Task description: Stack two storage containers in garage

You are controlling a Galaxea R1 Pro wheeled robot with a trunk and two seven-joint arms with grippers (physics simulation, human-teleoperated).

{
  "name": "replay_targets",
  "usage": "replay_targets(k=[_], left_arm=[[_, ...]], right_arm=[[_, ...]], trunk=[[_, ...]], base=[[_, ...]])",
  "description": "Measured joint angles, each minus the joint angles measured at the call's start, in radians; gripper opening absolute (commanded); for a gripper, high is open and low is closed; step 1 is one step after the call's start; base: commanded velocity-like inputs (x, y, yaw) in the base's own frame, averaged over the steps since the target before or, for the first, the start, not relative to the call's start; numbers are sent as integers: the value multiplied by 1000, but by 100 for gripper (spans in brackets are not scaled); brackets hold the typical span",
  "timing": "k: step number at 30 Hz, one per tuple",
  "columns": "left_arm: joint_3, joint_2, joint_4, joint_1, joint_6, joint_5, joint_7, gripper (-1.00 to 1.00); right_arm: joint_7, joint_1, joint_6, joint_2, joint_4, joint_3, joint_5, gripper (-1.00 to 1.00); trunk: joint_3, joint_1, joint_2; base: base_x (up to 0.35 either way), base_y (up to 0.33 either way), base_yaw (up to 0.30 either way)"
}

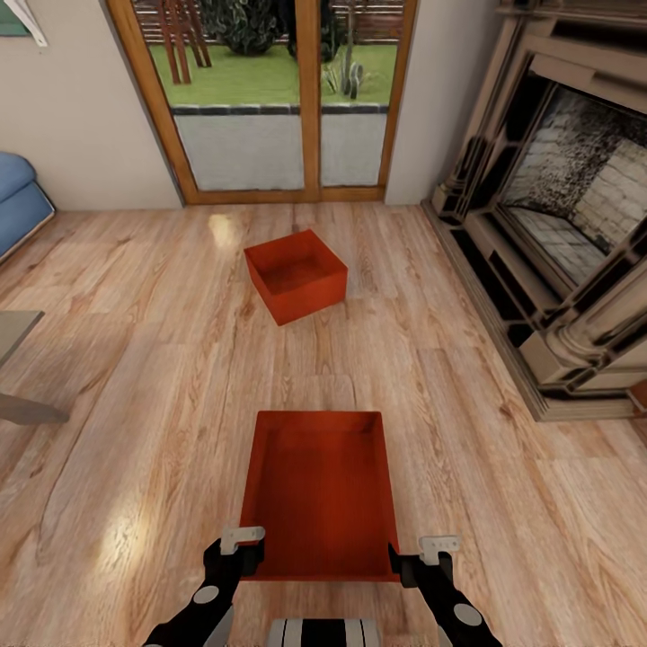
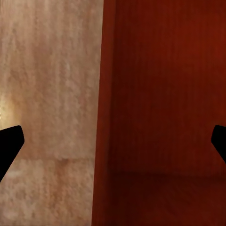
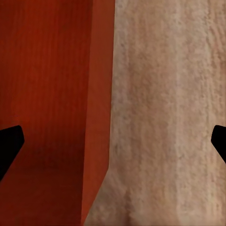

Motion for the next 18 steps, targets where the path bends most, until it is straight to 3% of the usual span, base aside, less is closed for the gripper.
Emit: replay_targets(k=[18], left_arm=[[0, 1, -1, 0, 0, -1, -2, 100]], right_arm=[[0, 0, -2, 0, -1, 0, 0, 100]], trunk=[[-14, 0, 0]], base=[[0, 0, 0]])
